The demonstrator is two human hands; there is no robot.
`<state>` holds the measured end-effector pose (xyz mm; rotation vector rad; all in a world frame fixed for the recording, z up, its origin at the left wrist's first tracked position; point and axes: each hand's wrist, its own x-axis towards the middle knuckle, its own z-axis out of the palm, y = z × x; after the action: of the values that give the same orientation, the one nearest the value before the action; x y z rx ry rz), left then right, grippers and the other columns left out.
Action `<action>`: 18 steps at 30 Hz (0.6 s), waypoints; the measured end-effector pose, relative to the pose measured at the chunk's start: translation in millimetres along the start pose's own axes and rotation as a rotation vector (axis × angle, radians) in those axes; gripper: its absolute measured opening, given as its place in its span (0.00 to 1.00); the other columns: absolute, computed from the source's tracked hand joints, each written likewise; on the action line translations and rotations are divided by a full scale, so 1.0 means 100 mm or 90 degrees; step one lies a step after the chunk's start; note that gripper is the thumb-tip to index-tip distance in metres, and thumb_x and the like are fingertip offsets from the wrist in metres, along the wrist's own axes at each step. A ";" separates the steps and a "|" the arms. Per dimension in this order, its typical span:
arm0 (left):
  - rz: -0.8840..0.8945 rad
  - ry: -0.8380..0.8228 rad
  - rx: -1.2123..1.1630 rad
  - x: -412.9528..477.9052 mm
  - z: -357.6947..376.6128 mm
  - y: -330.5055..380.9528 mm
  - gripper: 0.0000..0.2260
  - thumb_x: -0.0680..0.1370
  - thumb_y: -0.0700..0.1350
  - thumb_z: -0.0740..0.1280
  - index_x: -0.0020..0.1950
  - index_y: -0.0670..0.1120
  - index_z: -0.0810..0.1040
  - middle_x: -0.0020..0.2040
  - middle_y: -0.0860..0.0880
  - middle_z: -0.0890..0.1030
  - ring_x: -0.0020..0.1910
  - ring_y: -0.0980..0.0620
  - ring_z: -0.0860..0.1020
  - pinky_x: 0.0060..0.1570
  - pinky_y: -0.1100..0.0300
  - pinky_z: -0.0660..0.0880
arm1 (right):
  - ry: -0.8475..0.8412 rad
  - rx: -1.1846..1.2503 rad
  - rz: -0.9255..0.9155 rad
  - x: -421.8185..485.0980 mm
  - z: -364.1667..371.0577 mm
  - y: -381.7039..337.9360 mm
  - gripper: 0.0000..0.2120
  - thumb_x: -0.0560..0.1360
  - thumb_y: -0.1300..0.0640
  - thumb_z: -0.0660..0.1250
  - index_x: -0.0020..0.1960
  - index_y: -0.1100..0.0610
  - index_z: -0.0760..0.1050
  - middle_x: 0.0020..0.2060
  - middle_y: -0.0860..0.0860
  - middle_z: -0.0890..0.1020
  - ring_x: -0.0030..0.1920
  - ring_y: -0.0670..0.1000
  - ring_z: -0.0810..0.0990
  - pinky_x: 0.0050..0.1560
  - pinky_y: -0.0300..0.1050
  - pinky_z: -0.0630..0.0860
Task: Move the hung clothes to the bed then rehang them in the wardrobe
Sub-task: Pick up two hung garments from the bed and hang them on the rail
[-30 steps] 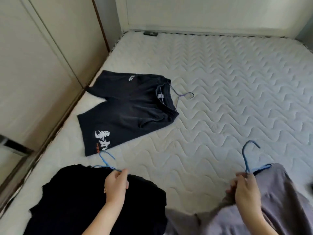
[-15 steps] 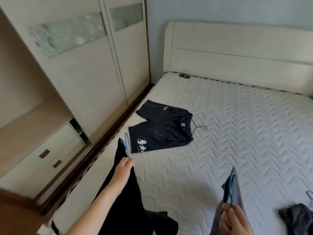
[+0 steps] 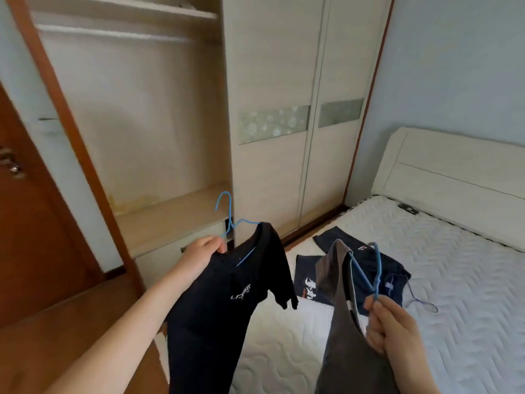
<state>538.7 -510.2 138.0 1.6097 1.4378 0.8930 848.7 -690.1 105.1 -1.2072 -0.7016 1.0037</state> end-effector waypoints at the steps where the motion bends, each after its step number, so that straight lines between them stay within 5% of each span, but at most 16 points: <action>1: 0.001 0.027 -0.017 -0.06 -0.20 0.01 0.17 0.82 0.41 0.58 0.33 0.46 0.74 0.38 0.52 0.76 0.43 0.53 0.73 0.40 0.75 0.64 | -0.031 -0.005 -0.013 0.03 0.13 -0.06 0.12 0.82 0.68 0.50 0.44 0.67 0.70 0.22 0.48 0.59 0.18 0.44 0.56 0.22 0.33 0.53; 4: 0.021 0.082 -0.059 -0.27 -0.82 0.04 0.17 0.83 0.42 0.57 0.35 0.44 0.75 0.39 0.50 0.76 0.42 0.55 0.73 0.43 0.76 0.65 | -0.106 -0.035 -0.045 0.09 0.61 -0.23 0.12 0.82 0.66 0.51 0.45 0.66 0.71 0.23 0.50 0.60 0.20 0.46 0.56 0.22 0.36 0.54; 7: 0.029 0.146 -0.075 -0.47 -1.43 -0.03 0.17 0.83 0.44 0.57 0.36 0.44 0.76 0.38 0.51 0.78 0.41 0.54 0.75 0.46 0.65 0.69 | -0.167 -0.068 -0.056 0.10 1.14 -0.33 0.12 0.82 0.65 0.52 0.45 0.64 0.72 0.26 0.52 0.60 0.22 0.48 0.56 0.24 0.41 0.53; 14: 0.017 0.230 -0.110 -0.86 -2.65 -0.65 0.19 0.84 0.46 0.56 0.34 0.44 0.74 0.37 0.50 0.78 0.40 0.52 0.75 0.48 0.58 0.68 | -0.263 -0.073 -0.042 0.01 2.51 -0.23 0.12 0.82 0.64 0.53 0.46 0.63 0.73 0.26 0.52 0.63 0.21 0.47 0.60 0.21 0.37 0.57; 18: 0.009 0.249 -0.083 -0.96 -3.28 -1.14 0.19 0.84 0.46 0.54 0.34 0.44 0.70 0.41 0.42 0.78 0.43 0.53 0.78 0.59 0.58 0.66 | -0.294 -0.075 -0.027 -0.03 3.32 0.12 0.12 0.82 0.64 0.52 0.46 0.62 0.73 0.25 0.50 0.63 0.22 0.48 0.60 0.22 0.38 0.58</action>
<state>185.9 -567.4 182.2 1.4009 1.5916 1.3367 554.4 -552.8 174.0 -1.0627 -1.1564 1.2342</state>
